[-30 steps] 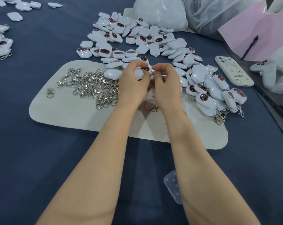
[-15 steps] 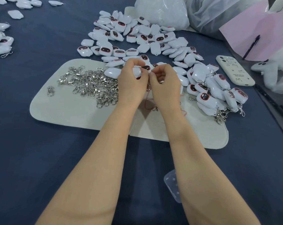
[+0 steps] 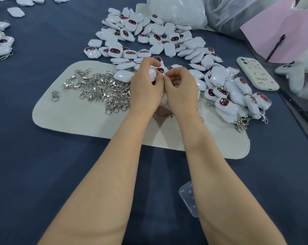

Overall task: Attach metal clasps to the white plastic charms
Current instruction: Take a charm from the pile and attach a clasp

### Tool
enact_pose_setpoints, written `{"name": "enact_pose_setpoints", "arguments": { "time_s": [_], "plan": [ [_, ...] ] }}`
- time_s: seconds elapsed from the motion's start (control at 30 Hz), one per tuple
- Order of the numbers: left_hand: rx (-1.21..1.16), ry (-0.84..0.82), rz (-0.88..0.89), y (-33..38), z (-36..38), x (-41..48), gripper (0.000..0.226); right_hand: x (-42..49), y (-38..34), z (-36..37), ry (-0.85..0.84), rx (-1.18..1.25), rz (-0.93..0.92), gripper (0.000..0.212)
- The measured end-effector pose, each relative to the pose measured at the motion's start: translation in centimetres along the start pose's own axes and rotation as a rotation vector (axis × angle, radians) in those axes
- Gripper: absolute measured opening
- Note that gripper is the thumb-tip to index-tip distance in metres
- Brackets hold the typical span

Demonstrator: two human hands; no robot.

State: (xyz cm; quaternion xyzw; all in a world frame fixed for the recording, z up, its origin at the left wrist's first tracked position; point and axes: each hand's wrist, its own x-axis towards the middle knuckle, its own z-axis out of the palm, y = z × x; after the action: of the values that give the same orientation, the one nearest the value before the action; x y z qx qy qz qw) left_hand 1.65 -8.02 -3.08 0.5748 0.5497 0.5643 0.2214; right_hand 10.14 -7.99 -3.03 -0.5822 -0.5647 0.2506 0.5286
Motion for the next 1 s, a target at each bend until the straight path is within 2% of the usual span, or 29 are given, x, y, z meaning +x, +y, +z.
{"name": "enact_pose_setpoints", "arguments": {
  "time_s": [1.0],
  "plan": [
    [0.038,-0.051,-0.032,-0.03,-0.2,-0.03,0.017,0.1,0.2,-0.14,-0.046,0.035,-0.001,0.012]
  ]
}}
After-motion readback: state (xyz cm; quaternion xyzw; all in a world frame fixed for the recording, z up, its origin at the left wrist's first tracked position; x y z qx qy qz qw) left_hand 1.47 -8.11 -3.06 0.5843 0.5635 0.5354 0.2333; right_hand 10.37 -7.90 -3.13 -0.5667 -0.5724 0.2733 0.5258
